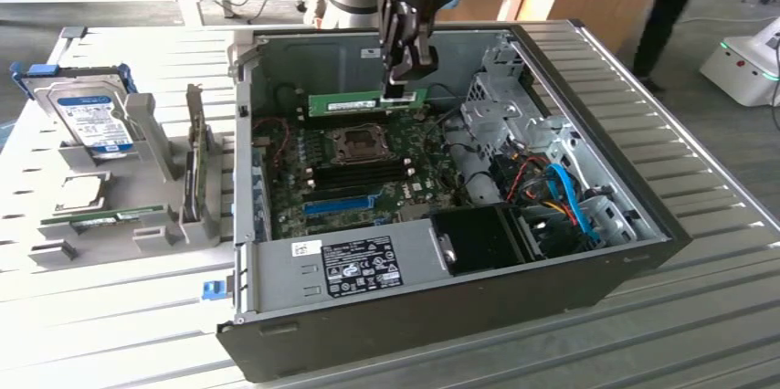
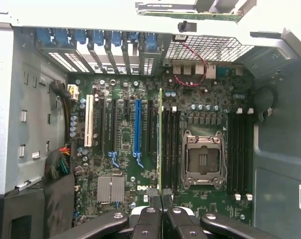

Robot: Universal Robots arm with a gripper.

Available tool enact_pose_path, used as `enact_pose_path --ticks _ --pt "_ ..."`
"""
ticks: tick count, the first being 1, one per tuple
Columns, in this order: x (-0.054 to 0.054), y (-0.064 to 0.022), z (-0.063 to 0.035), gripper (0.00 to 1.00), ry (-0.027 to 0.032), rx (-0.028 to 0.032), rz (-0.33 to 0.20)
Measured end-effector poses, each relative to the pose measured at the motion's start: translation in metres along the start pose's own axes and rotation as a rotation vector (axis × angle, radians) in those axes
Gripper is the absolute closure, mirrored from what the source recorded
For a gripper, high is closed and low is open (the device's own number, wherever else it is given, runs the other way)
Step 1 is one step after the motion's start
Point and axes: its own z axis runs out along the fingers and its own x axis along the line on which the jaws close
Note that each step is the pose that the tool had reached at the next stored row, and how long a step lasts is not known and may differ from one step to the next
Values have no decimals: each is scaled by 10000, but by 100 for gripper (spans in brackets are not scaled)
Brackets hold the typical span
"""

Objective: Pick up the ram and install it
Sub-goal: 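Pick up the ram and move it above insertion slot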

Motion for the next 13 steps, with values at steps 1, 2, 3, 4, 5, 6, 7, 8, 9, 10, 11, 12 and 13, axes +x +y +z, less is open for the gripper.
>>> enact_pose_path --ticks 1,2,3,4,5,6,7,8,9,10,11,12,13 --pt "-5 0 1 88 0 -1 -1" --pt "-10 0 4 88 -2 -1 -1" --pt "-15 -1 6 88 -3 -2 -1" --pt "-21 -1 8 88 -5 -2 -1" --pt "-26 -1 11 88 -8 -2 -2" --pt "-33 -1 14 88 -10 -1 -1" --pt "-40 -1 16 88 -12 -1 -1" --pt "-50 -1 19 88 -14 -1 -1" --pt "-59 -2 21 88 -14 -1 -2" --pt "-68 -2 24 88 -14 -2 -2" --pt "-78 -2 26 88 -15 -1 -2" --pt "-88 -3 29 88 -17 -1 -2" --pt "-97 -3 31 88 -17 -1 -2"
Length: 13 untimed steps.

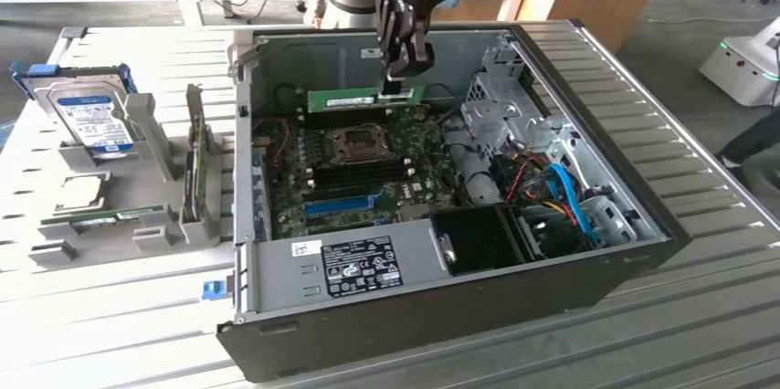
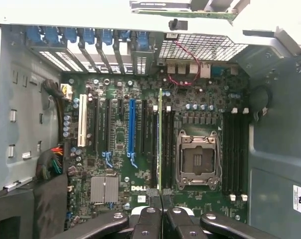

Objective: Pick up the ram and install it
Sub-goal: 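Pick up the ram and move it above insertion slot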

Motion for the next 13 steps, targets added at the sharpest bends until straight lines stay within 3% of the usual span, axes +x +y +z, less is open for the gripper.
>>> enact_pose_path --ticks 13 --pt "-123 -2 27 88 -6 -1 0"
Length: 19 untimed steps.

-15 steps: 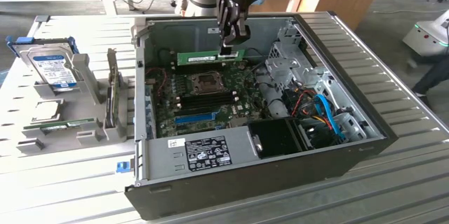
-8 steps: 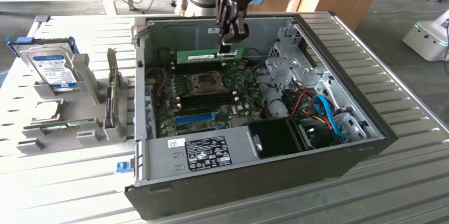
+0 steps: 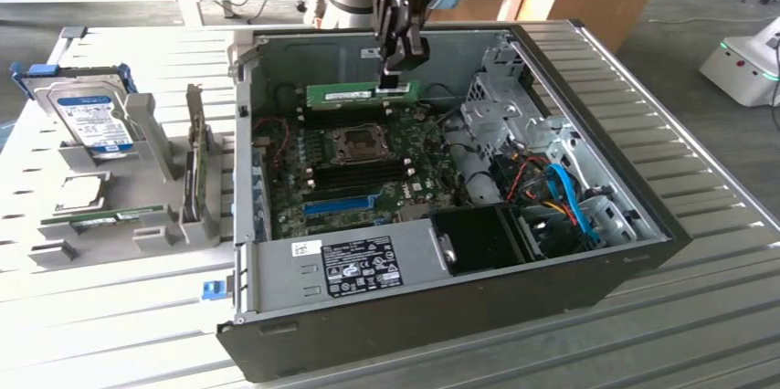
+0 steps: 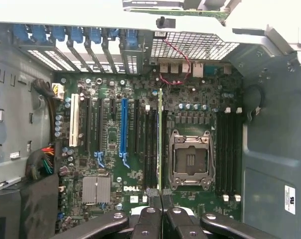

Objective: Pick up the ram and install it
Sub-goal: 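Pick up the ram and move it above insertion slot, then insert the ram into the slot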

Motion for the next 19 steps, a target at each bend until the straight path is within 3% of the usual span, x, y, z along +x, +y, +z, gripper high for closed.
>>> enact_pose_path --ticks 12,19 --pt "-7 -1 16 88 -2 0 0" --pt "-3 -5 87 88 -4 1 -1"
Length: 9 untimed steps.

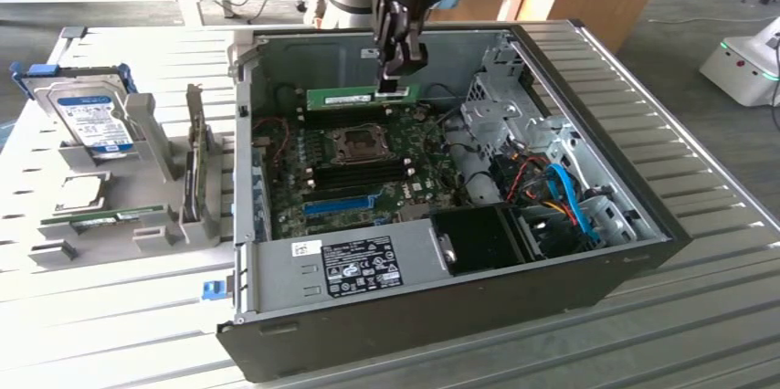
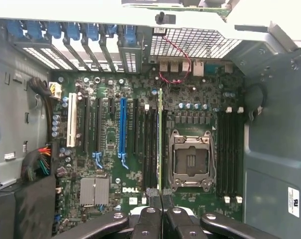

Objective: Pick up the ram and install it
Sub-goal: 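Insert the ram into the slot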

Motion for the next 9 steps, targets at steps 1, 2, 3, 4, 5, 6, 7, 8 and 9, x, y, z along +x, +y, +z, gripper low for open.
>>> enact_pose_path --ticks 1,2,3,4,5,6,7,8,9 --pt "1 -1 18 88 1 0 0" --pt "2 -2 35 88 1 -1 0" --pt "3 -3 54 88 1 -1 0" --pt "4 -4 73 88 1 0 0" --pt "5 -5 90 88 1 0 1" --pt "6 -5 108 88 1 0 0" --pt "6 -6 125 88 2 -1 0" --pt "7 -7 143 88 1 -1 0" --pt "8 -8 163 88 0 0 0"
